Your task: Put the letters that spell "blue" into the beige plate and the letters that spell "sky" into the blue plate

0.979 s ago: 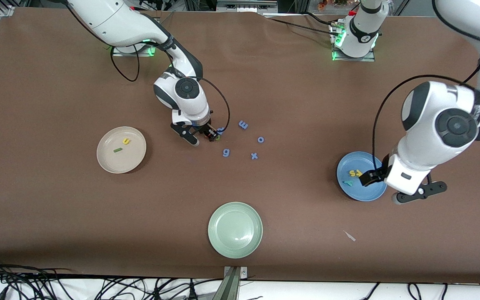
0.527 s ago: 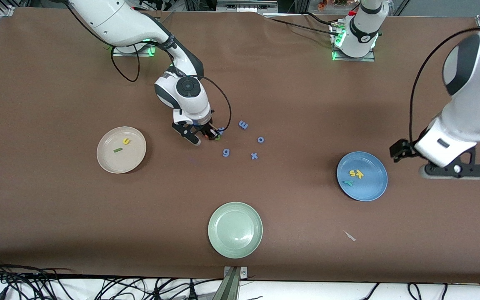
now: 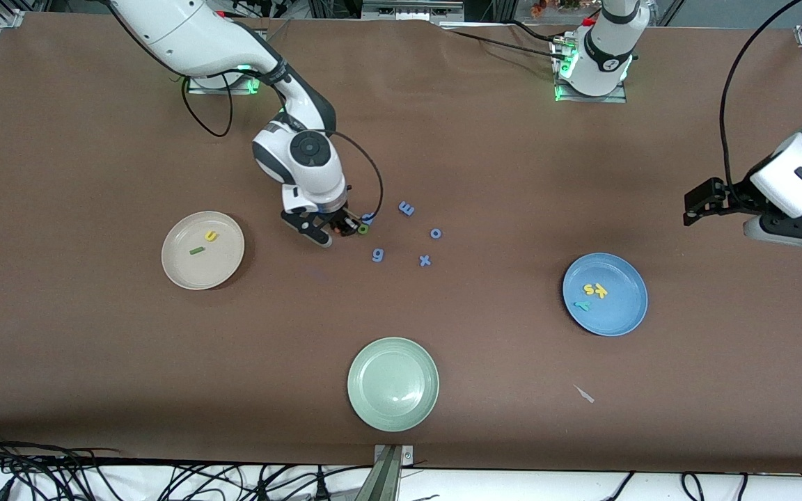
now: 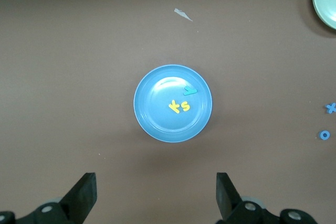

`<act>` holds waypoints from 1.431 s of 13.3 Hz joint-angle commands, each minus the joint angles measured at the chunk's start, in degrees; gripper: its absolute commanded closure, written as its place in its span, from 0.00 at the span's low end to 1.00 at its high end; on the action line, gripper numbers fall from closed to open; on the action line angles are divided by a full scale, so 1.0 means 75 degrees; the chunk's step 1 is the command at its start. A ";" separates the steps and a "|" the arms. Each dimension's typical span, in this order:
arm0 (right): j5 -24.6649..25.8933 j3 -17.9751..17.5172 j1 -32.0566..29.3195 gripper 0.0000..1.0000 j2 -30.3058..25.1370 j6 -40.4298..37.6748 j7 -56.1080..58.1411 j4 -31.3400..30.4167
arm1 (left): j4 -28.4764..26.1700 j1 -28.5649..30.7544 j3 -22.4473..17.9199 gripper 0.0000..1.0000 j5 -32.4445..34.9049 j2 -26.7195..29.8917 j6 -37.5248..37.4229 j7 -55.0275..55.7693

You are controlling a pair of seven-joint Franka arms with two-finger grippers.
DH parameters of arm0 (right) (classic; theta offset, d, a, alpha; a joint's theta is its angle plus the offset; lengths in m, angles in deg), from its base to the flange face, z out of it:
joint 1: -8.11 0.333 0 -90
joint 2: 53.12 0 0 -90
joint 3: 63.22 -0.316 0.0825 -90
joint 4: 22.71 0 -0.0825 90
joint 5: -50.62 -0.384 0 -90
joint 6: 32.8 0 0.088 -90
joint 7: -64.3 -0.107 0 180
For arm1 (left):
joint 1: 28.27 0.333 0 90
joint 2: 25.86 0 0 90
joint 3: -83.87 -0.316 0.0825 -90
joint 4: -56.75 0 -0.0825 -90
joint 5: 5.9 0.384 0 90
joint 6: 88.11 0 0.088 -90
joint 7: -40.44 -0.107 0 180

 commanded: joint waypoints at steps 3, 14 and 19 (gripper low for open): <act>-0.0054 0.0149 -0.0791 0.80 -0.0980 -0.1376 0.3327 -0.0230 | -0.0656 -0.0114 0.0120 0.00 0.0861 0.0586 0.0206 0.0523; -0.0530 0.1744 -0.1284 0.37 -0.1978 -0.1167 0.7999 -0.1309 | -0.0199 -0.0114 0.0131 0.00 0.0345 0.0317 -0.0451 0.0690; -0.1542 0.0681 -0.1261 0.36 -0.1500 -0.1203 0.6073 -0.0865 | -0.0211 -0.0114 0.0120 0.00 0.0345 0.0305 -0.0463 0.0725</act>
